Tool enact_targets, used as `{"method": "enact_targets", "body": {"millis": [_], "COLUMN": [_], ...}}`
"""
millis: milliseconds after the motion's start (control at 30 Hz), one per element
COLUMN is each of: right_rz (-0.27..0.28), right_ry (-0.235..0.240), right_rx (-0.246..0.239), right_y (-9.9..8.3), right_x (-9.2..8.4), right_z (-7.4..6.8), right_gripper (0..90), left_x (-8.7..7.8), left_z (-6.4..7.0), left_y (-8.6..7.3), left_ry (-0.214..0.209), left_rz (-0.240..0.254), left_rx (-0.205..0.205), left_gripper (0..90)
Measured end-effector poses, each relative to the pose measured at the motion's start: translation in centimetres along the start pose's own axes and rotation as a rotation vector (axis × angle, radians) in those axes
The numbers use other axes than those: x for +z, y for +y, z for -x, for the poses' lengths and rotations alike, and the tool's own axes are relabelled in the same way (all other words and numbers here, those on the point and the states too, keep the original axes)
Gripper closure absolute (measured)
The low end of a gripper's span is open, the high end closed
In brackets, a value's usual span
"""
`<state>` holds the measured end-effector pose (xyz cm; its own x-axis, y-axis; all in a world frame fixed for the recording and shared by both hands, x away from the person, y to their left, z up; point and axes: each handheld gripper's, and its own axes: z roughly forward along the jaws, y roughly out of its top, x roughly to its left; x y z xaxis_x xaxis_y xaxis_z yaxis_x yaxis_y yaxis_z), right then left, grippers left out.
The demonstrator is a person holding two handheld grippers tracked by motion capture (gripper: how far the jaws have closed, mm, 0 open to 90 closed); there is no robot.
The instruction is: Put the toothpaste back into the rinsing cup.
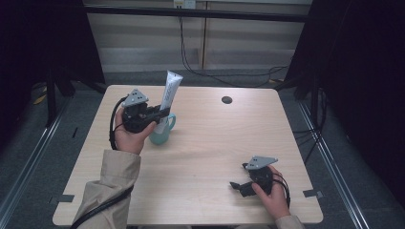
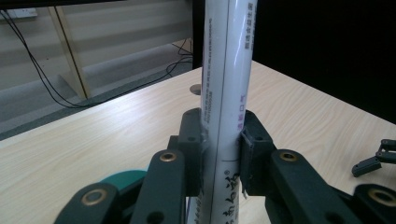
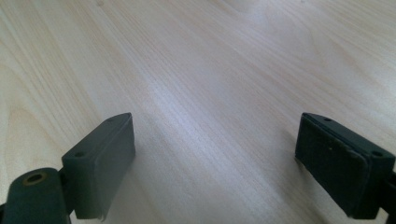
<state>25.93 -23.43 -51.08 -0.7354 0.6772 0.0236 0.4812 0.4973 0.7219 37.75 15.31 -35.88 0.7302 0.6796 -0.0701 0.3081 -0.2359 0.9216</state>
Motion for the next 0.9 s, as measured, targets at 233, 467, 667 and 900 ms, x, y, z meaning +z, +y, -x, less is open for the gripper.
{"method": "enact_targets", "body": {"millis": [233,467,667,900], "right_rz": [0.001,0.001,0.001,0.001], "right_ry": [0.000,0.000,-0.001,-0.001], "right_rx": [-0.001,-0.001,-0.001,-0.001], "right_y": [0.0,0.0,0.0,0.0], "right_x": [0.0,0.0,0.0,0.0], "right_z": [0.0,0.0,0.0,0.0], "right_gripper": [11.3,11.4,11.4,11.4], "left_x": [0.2,0.3,0.6,0.9], "left_z": [-0.4,-1.0,-1.4,-2.2], "left_y": [0.2,0.3,0.5,0.7], "left_ry": [0.021,0.030,0.041,0.055], "left_rz": [0.005,0.014,0.019,0.035], "left_rx": [-0.007,-0.020,-0.033,-0.046], "left_gripper": [74.5,74.6,74.5,74.5]}}
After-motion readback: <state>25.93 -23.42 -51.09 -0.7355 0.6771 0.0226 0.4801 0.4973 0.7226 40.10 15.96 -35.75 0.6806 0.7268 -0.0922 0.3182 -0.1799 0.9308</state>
